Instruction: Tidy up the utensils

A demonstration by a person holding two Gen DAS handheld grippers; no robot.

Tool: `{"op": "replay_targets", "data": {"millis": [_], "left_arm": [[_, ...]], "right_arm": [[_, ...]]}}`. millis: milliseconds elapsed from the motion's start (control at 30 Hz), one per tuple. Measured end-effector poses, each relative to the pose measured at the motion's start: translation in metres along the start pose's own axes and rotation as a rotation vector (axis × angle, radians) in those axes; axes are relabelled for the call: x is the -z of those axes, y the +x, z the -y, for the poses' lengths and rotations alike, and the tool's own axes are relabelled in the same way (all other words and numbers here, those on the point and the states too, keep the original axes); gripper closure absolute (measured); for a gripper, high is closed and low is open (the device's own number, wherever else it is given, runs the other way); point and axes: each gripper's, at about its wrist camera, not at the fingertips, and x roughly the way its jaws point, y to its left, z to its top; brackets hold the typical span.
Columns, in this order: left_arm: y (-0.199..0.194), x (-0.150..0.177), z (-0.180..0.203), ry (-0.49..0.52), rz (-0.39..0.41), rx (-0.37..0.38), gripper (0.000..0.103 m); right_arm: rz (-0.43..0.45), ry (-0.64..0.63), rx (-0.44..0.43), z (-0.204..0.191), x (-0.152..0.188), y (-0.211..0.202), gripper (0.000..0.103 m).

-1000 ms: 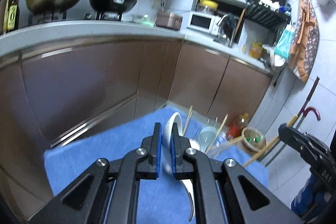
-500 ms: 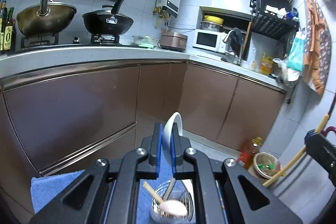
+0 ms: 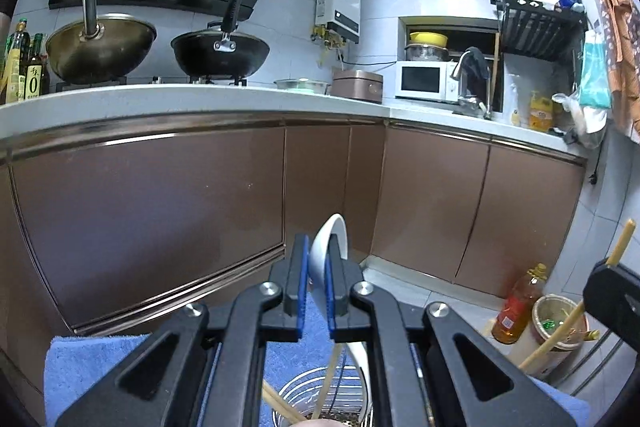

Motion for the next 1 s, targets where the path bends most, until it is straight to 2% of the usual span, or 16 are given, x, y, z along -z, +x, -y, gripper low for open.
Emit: {"op": "replay_targets", "data": {"millis": [133, 200, 267, 500, 667, 800, 900, 1000], "left_arm": [[0.002, 0.015, -0.004, -0.003, 0.023, -0.005, 0.092], [0.001, 0.020, -0.007, -0.011, 0.019, 0.027, 0.081], [-0.005, 0.020, -0.011, -0.023, 0.030, 0.043, 0.075], [-0.033, 0.004, -0.028, -0.039, 0.052, 0.049, 0.068], [-0.064, -0.007, -0.042, -0.025, 0.031, 0.031, 0.059], [-0.094, -0.010, -0.047, 0.032, -0.004, 0.012, 0.054], [-0.119, -0.008, -0.049, 0.072, -0.019, -0.011, 0.048], [-0.146, -0.002, -0.052, 0.096, -0.031, -0.027, 0.046]], "right_arm": [[-0.046, -0.001, 0.002, 0.001, 0.013, 0.008, 0.097], [-0.065, 0.000, 0.004, 0.001, 0.018, 0.010, 0.095], [-0.072, 0.011, 0.014, 0.003, 0.021, 0.009, 0.085], [-0.060, 0.028, 0.040, 0.004, 0.020, -0.010, 0.080], [-0.046, 0.025, 0.056, -0.001, 0.016, -0.033, 0.074], [-0.049, 0.006, 0.071, -0.011, 0.017, -0.051, 0.066], [-0.054, -0.009, 0.083, -0.021, 0.021, -0.066, 0.061], [-0.057, -0.018, 0.094, -0.030, 0.025, -0.079, 0.056]]}}
